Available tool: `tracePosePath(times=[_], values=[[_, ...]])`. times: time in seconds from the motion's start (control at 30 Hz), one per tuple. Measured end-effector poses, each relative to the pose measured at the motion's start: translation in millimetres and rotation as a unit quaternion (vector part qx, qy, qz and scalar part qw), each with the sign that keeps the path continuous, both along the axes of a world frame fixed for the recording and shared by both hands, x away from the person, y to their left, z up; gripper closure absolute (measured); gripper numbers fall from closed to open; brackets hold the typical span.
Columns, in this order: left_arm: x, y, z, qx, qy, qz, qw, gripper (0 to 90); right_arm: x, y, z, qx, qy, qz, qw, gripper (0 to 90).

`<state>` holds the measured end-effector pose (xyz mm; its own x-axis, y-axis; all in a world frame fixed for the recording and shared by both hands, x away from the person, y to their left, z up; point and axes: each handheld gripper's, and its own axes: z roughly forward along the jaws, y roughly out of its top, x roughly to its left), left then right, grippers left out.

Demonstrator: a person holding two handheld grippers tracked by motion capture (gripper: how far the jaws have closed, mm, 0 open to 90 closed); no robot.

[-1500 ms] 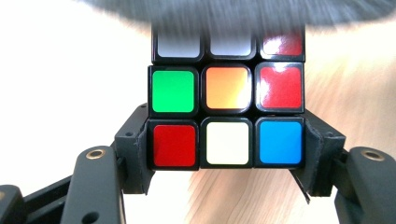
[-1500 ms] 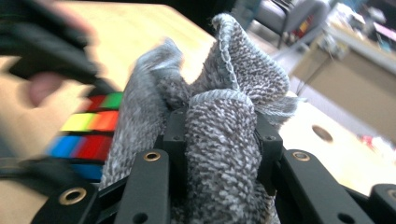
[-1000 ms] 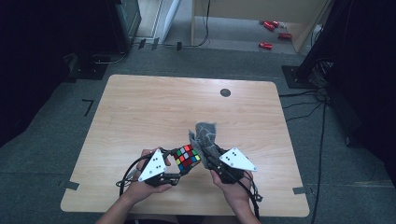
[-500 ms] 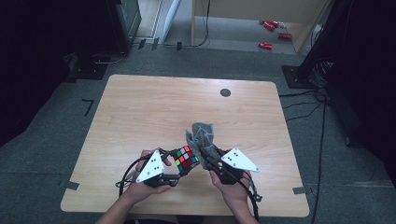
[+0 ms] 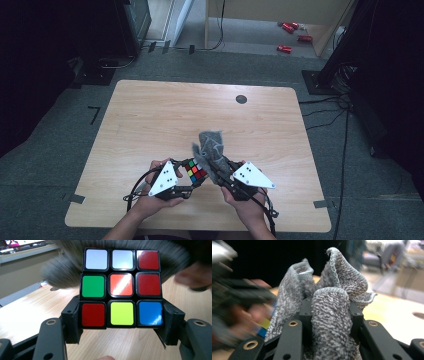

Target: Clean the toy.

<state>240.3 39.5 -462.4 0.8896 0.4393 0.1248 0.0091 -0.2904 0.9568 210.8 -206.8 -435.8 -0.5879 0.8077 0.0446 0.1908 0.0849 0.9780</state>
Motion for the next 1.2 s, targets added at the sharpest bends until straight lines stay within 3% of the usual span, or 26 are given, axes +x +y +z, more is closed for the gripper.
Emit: tracePosePath(times=[0.07, 0.13, 0.27, 0.3, 0.37, 0.5, 0.57, 0.67, 0.77, 0.97, 1.07, 1.13, 1.2], values=[[2.2, 3.2, 2.0, -0.02, 0.004, 0.002, 0.9998, 34.7, 9.0, -10.9, -9.0, 0.001, 0.034, -0.018, 0.9992, 67.2], [4.6, 6.3, 4.2, -0.035, 0.011, 0.003, 0.9993, 34.7, 12.7, -18.9, -11.4, 0.015, 0.051, -0.021, 0.9984, 67.3], [8.4, 9.8, 1.5, -0.053, 0.034, -0.004, 0.998, 34.7, 10.7, -21.9, -1.3, 0.069, 0.038, 0.018, 0.9967, 67.3], [8.8, 10.7, 1.8, -0.059, 0.041, -0.006, 0.9974, 34.7, 10.1, -19.1, -1.1, 0.073, 0.037, 0.035, 0.996, 67.9], [10.1, 13.0, 1.9, -0.06, 0.044, -0.007, 0.9972, 34.6, 8.5, -15.5, -3.7, 0.074, 0.034, 0.038, 0.9959, 68.5], [10.1, 15.5, 4.1, -0.066, 0.044, -0.01, 0.9968, 34.5, 12.6, -19.9, -9.3, 0.11, 0.053, 0.067, 0.9902, 68.7], [11.0, 16.4, 5.1, -0.073, 0.045, -0.009, 0.9963, 34.5, 12.5, -19.4, -9.5, 0.108, 0.052, 0.062, 0.9909, 68.5], [13.6, 20.6, 6.9, -0.098, 0.055, -0.007, 0.9937, 34.5, 11.1, -18.7, -9.4, 0.103, 0.05, 0.047, 0.9923, 68.5], [14.4, 24.2, 8.9, -0.115, 0.063, -0.011, 0.9913, 34.5, 11.6, -17.9, -11.3, 0.111, 0.057, 0.049, 0.991, 68.5], [16.1, 27.6, 11.7, -0.152, 0.085, -0.026, 0.9844, 34.5, 8.6, -0.9, -18.0, 0.093, 0.066, 0.097, 0.9887, 68.6], [18.4, 31.8, 12.2, -0.153, 0.088, -0.019, 0.9841, 34.5, 8.0, 7.5, -22.6, 0.068, 0.075, 0.128, 0.9866, 68.8], [20.4, 33.8, 11.9, -0.152, 0.091, -0.012, 0.9841, 34.5, 11.4, 12.2, -26.5, 0.046, 0.105, 0.167, 0.9792, 68.5], [20.9, 33.9, 11.7, -0.151, 0.091, -0.01, 0.9842, 34.5, 11.1, 15.0, -28.2, 0.013, 0.097, 0.17, 0.9805, 68.4]])
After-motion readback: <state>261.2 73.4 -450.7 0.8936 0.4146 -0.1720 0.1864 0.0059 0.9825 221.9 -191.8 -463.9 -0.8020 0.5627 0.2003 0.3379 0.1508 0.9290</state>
